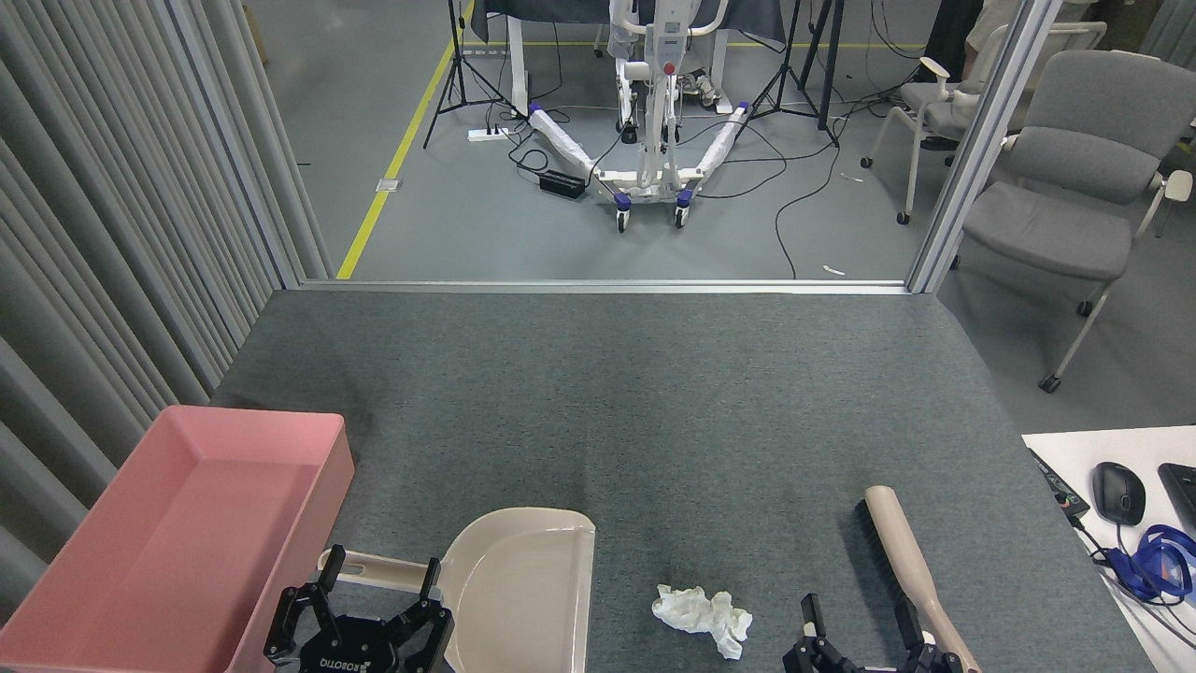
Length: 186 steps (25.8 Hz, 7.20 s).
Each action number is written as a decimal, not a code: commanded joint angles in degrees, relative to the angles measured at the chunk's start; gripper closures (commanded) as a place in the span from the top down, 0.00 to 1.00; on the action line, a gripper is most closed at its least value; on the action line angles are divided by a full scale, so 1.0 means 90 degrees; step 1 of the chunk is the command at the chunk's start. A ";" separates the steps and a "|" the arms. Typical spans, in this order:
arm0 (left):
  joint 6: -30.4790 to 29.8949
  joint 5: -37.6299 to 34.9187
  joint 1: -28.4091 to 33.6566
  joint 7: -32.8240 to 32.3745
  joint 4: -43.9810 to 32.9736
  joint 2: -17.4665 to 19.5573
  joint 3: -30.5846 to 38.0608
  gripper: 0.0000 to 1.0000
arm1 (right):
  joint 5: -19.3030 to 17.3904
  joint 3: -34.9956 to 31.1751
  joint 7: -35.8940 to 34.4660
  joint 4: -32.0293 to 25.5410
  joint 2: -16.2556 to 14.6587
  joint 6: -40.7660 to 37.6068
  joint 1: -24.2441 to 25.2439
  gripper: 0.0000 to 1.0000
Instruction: Sweep and dump garbage into bin
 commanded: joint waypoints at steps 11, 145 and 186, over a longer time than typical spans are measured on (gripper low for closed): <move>0.0187 0.0156 -0.0009 0.0058 0.0001 -0.0011 0.0019 1.00 | 0.0000 -0.0036 -0.0014 0.0000 -0.0019 -0.0045 0.0019 0.98; -0.0428 0.5469 -0.1337 -0.0577 0.2511 0.0047 0.0556 0.75 | -0.0029 -0.2409 -0.0747 0.2031 -0.0576 -0.1803 -0.0244 0.97; -0.0604 0.5430 -0.1230 -0.0597 0.2305 0.0067 0.0547 0.35 | 0.0059 -0.2243 -0.1128 0.2207 -0.0605 -0.2067 -0.0274 0.12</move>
